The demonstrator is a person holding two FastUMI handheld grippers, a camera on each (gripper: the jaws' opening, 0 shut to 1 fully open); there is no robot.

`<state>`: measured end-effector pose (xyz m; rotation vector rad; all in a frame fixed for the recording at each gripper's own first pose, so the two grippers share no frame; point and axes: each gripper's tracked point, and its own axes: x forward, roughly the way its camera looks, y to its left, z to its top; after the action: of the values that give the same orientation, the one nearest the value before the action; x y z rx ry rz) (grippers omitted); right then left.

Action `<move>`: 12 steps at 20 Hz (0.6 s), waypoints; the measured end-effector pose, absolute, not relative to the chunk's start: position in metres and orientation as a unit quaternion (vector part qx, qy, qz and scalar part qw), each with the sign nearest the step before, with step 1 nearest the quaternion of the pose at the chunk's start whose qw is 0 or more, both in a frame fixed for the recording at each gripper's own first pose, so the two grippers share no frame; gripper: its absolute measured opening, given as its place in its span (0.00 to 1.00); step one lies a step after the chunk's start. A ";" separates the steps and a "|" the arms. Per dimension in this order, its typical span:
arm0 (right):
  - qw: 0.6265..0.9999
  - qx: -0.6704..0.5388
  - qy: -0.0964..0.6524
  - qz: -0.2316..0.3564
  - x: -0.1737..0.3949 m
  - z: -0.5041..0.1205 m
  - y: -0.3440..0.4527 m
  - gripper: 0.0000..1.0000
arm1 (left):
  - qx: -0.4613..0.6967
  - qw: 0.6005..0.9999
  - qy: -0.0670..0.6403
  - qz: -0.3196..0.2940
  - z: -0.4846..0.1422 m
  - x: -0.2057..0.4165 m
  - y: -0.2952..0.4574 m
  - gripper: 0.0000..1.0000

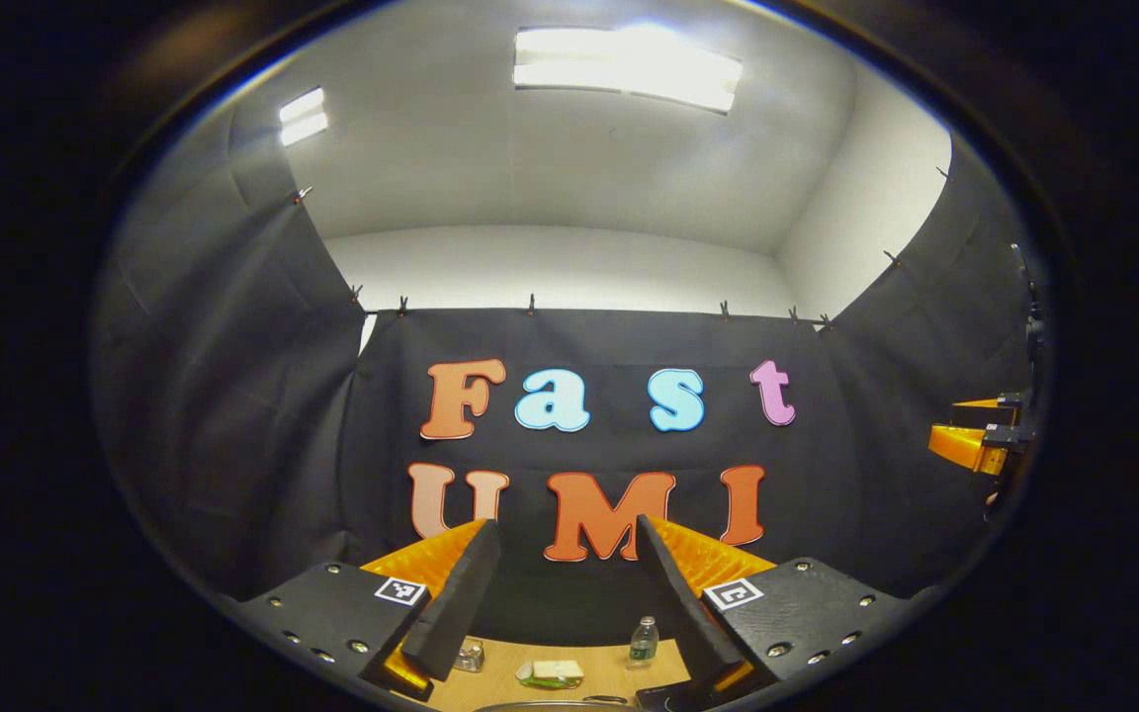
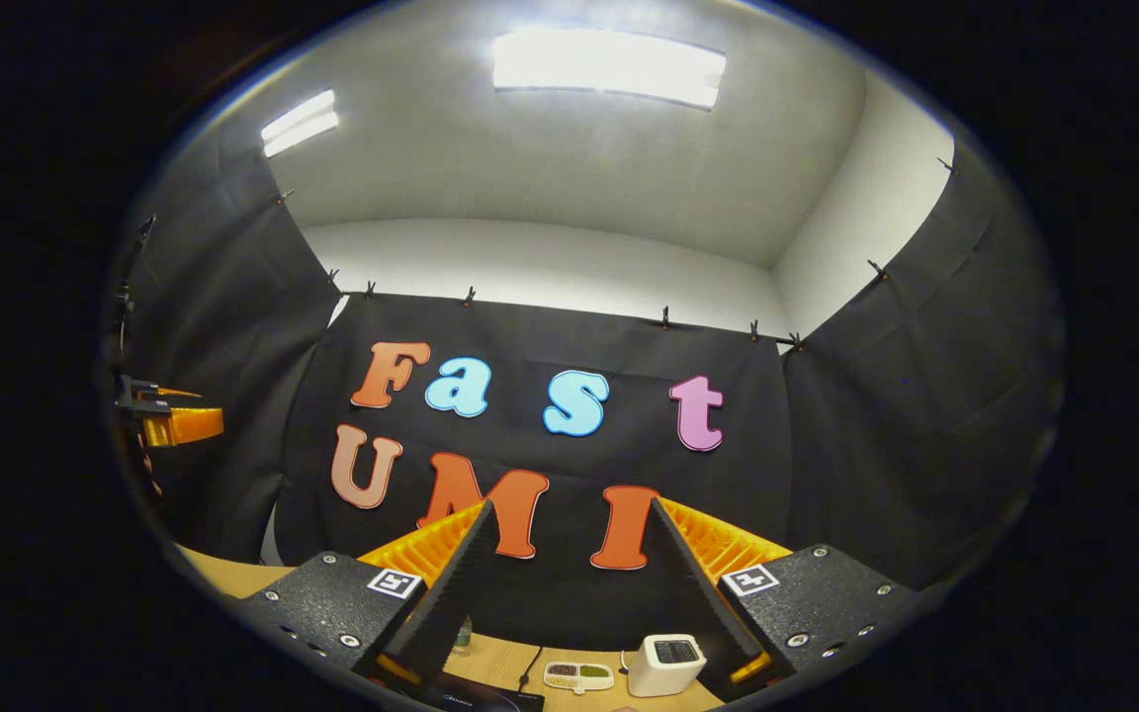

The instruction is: First push the handle of the pot to place it horizontally, then grasp the pot with both hands and set it on the induction cooktop.

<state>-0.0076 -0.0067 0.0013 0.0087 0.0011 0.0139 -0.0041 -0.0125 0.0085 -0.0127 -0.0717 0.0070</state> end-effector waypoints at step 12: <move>0.999 0.012 0.018 0.025 -0.016 -0.028 0.004 0.95 | -0.001 0.996 0.071 -0.050 -0.065 0.000 -0.049 0.84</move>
<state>-0.0162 0.0044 -0.0283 0.0240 0.0366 0.0490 0.0003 -0.0494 -0.0651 -0.0024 0.1429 -0.0997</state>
